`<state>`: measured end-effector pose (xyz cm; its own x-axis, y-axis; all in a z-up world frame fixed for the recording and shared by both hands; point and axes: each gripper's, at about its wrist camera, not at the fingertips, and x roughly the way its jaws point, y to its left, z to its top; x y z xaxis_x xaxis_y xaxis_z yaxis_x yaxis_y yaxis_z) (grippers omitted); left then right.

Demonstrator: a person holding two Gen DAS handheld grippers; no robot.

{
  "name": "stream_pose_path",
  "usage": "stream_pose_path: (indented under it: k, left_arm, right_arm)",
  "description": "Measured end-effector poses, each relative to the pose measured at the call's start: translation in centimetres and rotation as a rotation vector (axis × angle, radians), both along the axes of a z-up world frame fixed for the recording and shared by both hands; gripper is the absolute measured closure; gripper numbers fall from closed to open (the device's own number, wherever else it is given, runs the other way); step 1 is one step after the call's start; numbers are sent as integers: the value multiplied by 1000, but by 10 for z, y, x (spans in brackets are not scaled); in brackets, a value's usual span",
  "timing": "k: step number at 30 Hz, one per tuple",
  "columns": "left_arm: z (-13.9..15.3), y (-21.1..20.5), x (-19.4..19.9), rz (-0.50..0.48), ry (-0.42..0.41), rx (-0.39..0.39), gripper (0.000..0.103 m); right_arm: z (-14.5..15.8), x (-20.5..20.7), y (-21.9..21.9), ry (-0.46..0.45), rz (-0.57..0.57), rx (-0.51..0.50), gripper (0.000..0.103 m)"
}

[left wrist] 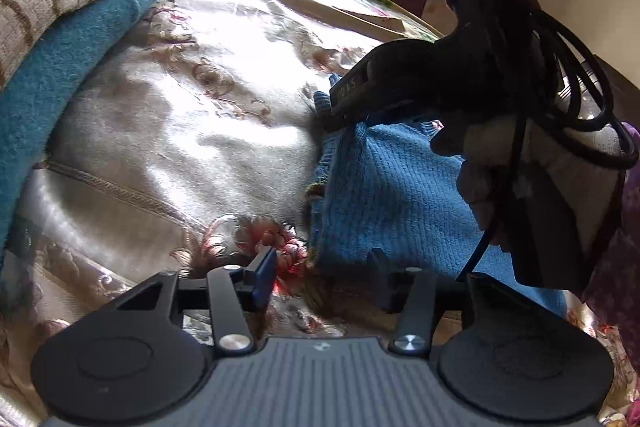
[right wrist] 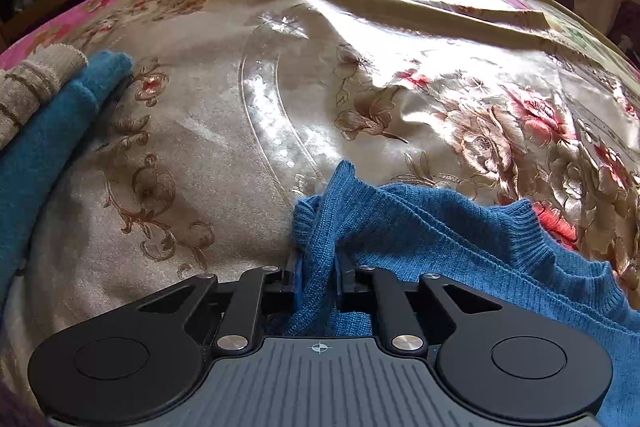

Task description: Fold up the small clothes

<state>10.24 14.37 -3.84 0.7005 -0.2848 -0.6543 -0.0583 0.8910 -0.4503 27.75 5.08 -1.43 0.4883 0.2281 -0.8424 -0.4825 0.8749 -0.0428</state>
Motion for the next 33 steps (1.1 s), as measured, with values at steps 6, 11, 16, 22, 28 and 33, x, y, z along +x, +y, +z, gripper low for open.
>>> stream_pose_path:
  k: [6,11,16,22,28,33]
  left_arm:
    - [-3,-5,6,0,-16,-5,40]
    - [-5,-10,9,-8,-17,-18,40]
    - [-5,-10,9,-11,-19,-17,41]
    - [-5,-12,7,-29,-22,-9,44]
    - [-3,-16,7,-38,-26,13,44]
    - [-2,-11,6,-18,-33,-9,43]
  right_arm:
    - [1,0,-2,8,-7,23,91]
    - [4,0,-2,32,-7,22,85]
    - [4,-4,3,49,33,-18,71]
    - [-9,-14,19,-18,66,-121,66]
    - [-10,-20,19,-59,90,-156,78]
    - [-3,-16,6,-46,74,-109,90]
